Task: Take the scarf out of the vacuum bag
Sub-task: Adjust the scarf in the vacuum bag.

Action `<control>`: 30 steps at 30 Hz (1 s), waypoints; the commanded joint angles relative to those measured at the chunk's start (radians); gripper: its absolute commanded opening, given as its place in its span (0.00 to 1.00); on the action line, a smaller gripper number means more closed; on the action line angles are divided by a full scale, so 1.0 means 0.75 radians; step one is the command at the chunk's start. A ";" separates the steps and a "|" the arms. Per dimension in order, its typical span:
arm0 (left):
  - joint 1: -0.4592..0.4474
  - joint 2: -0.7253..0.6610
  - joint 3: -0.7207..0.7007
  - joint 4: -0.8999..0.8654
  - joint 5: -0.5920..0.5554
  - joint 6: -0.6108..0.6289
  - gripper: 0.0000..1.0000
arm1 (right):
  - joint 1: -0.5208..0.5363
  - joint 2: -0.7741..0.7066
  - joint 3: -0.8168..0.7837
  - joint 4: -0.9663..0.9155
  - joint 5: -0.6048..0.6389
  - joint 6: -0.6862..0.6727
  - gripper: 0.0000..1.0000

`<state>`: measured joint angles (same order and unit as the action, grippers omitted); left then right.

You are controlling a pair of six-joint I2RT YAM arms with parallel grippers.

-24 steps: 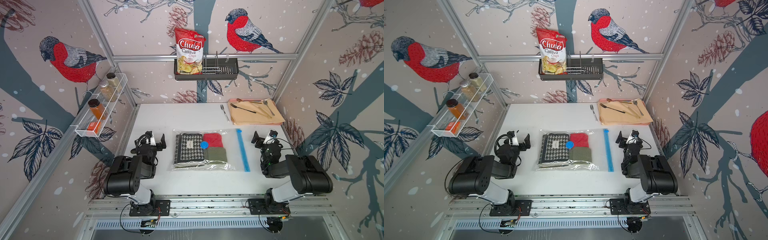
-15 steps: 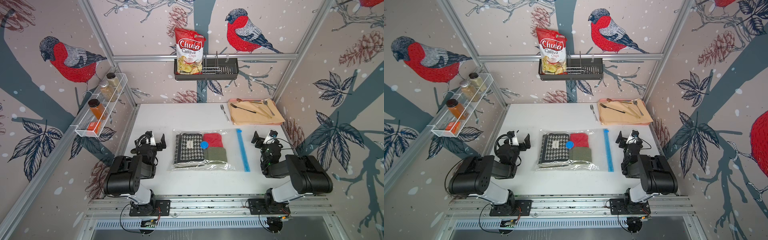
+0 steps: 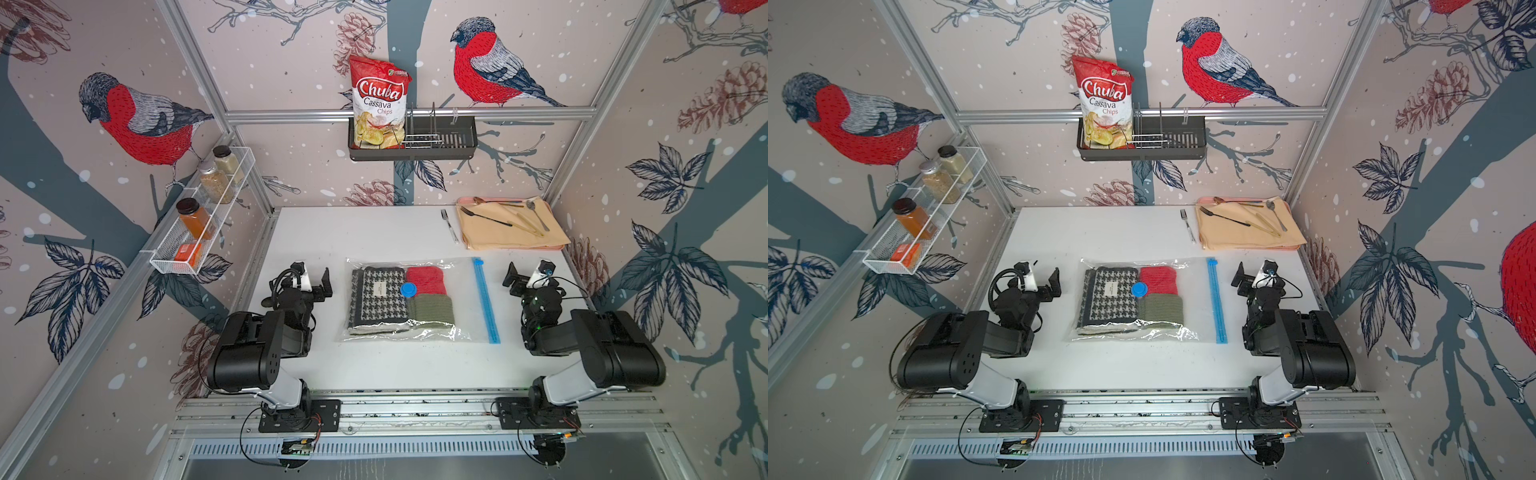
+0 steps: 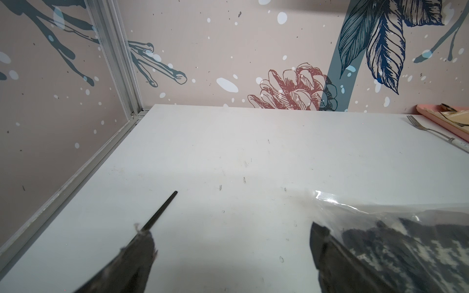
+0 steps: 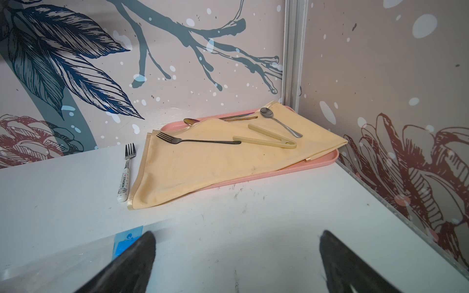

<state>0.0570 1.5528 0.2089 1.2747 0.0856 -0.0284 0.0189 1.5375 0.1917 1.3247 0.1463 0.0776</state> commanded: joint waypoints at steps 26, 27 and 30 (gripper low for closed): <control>-0.051 -1.057 -0.400 -0.074 -0.424 -0.254 0.98 | 0.500 -0.601 0.431 -1.030 0.683 -0.139 1.00; -0.080 -1.245 -0.270 -0.479 -0.504 -0.295 0.98 | 0.542 -0.593 0.490 -1.093 0.750 -0.109 1.00; -0.137 -1.469 -0.015 -1.104 -0.743 -0.433 0.99 | 0.629 -0.567 0.592 -1.165 0.852 -0.065 1.00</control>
<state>-0.0269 0.5453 0.1089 0.9825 -0.2909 -0.2428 0.4519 1.1034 0.5926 0.6319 0.6086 0.0006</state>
